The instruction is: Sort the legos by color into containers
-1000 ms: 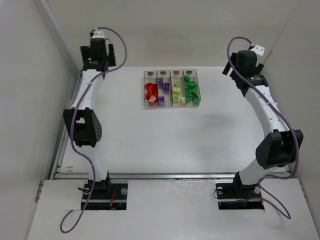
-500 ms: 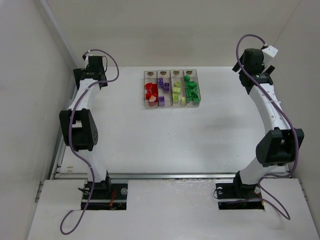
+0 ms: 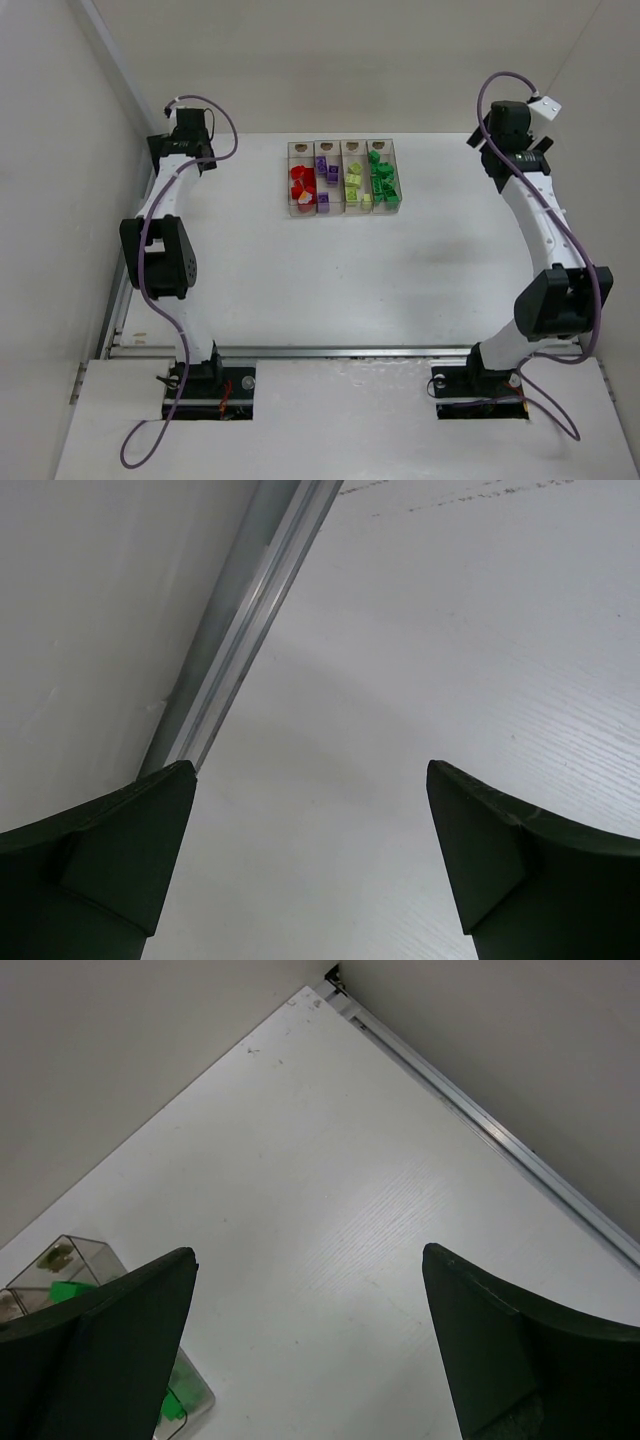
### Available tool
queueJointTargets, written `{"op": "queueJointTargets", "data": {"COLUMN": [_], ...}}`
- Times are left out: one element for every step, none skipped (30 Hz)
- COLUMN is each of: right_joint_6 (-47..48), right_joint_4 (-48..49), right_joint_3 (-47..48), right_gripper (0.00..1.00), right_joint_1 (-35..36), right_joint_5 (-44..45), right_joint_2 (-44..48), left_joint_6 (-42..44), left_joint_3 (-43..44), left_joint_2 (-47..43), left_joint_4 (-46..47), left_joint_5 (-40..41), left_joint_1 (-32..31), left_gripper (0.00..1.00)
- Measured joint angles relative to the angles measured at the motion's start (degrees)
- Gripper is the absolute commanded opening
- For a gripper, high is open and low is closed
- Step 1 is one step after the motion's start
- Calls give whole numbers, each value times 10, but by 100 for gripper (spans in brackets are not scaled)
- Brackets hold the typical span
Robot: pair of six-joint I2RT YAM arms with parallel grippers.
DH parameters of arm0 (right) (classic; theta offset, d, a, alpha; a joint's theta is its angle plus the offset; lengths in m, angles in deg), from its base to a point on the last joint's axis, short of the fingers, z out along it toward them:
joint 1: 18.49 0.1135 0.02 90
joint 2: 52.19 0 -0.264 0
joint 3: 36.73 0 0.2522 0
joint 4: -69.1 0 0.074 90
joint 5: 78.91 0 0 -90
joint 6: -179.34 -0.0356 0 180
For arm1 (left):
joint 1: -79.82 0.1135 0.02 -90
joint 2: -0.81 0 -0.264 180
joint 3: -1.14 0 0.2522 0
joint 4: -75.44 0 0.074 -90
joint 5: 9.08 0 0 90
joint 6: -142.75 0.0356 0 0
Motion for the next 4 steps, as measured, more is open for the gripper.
{"op": "queueJointTargets", "data": {"right_joint_6": [-1,-1,-2,-3], "right_joint_4": [0,0,0,0], "right_joint_3": [0,0,0,0], "right_gripper": [100,100,100,100], "right_joint_1": [0,0,0,0], "right_joint_5": [0,0,0,-1], "right_joint_2": [1,1,2,2], "left_joint_6": [-1,-2,-3,-3], "left_joint_3": [0,0,0,0], "left_joint_2": [0,0,0,0], "left_joint_4": [0,0,0,0], "left_joint_5": [-2,-3,-4,-4], "left_joint_1": [0,0,0,0], "left_gripper": [100,100,100,100]}}
